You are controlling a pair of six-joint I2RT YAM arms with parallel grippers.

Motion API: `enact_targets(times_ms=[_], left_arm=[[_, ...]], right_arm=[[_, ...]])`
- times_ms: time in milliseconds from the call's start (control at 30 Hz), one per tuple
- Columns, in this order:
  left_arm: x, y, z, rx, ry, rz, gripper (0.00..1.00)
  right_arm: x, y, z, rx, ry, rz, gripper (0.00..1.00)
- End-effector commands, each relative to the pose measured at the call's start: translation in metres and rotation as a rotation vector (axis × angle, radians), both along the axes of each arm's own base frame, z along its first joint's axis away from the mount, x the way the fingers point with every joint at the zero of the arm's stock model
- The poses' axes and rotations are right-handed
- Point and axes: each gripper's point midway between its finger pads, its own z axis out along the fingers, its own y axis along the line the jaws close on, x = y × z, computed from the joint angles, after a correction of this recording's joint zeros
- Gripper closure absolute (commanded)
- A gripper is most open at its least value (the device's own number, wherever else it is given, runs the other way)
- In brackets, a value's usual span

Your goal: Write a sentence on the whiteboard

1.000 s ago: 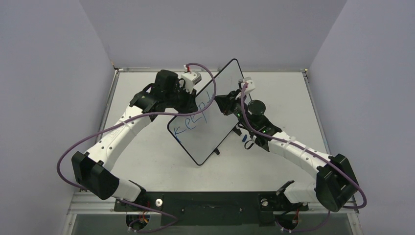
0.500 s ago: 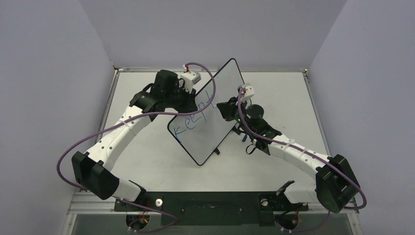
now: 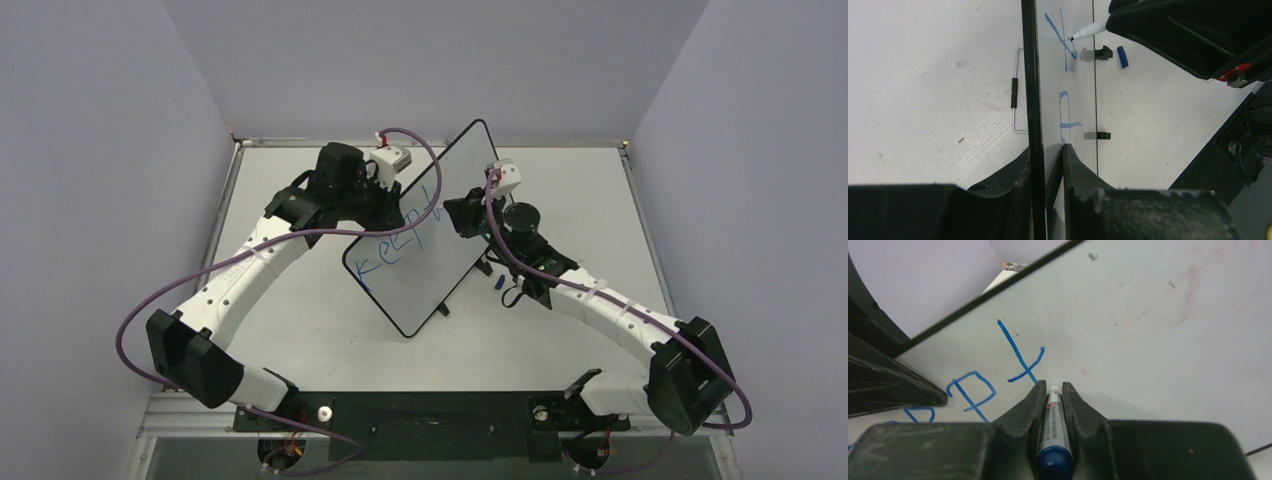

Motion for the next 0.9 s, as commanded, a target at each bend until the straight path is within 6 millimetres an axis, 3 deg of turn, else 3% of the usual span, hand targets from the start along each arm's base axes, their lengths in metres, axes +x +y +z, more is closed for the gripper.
enact_targets(times_ms=[0,233,367,867], left_arm=[[0.017,-0.005,-0.003,0.052,-0.124,-0.046,1.0],[0.017,-0.006,-0.002,0.05,-0.126,-0.045,1.0],[0.016,-0.006,-0.002,0.05,-0.124,-0.046,1.0],[0.015,-0.006,-0.002,0.048,-0.127,-0.048,1.0]], right_arm=[[0.005,0.002,0.056,0.055,-0.112,-0.012,1.0],[-0.006,-0.007,0.096,0.099,-0.182,-0.019,1.0],[-0.007,-0.011,0.11,0.115,-0.211,-0.028,1.0],[0.018,0.005,0.111,0.102,-0.204,-0.035,1.0]])
